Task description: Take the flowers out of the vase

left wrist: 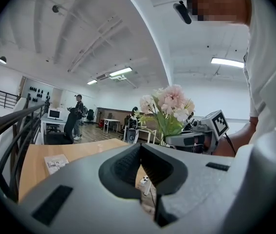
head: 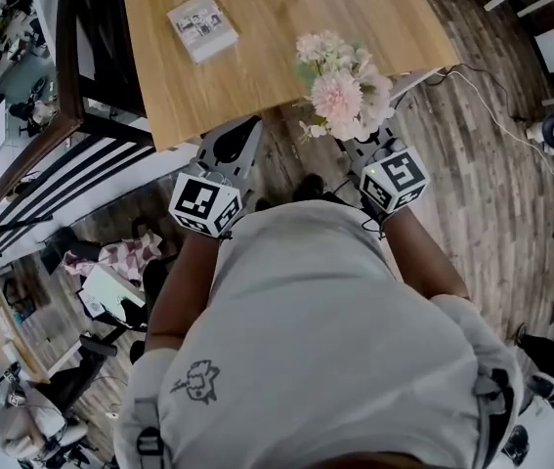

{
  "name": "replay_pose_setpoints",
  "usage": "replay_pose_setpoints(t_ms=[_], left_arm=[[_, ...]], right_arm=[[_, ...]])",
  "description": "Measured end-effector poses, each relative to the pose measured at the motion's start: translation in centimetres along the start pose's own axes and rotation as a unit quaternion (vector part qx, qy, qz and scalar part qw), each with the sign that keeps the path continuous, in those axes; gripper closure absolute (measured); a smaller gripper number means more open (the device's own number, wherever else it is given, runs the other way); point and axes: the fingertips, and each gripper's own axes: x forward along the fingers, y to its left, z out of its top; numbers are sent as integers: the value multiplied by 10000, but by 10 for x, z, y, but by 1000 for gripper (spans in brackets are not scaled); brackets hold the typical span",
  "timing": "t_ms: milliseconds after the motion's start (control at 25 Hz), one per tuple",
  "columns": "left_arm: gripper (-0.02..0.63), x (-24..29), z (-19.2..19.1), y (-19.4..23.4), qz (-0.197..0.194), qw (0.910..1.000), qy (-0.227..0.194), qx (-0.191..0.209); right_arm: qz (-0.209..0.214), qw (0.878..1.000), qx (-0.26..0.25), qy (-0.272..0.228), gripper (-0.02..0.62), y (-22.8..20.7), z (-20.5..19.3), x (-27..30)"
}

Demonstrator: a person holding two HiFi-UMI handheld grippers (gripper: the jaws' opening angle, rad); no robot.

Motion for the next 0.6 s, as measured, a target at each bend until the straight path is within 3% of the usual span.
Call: replay_pose_setpoints(t_ms=[320,600], left_arm=[[601,-36,3,-4,-284,9995,-8,161],[601,-71,3,-11,-385,9990,-80,227]], right_arm=[[-282,9993,171,-154,541,39,-9,-14],[-199,9996,82,-190,540,80,-14,-30]])
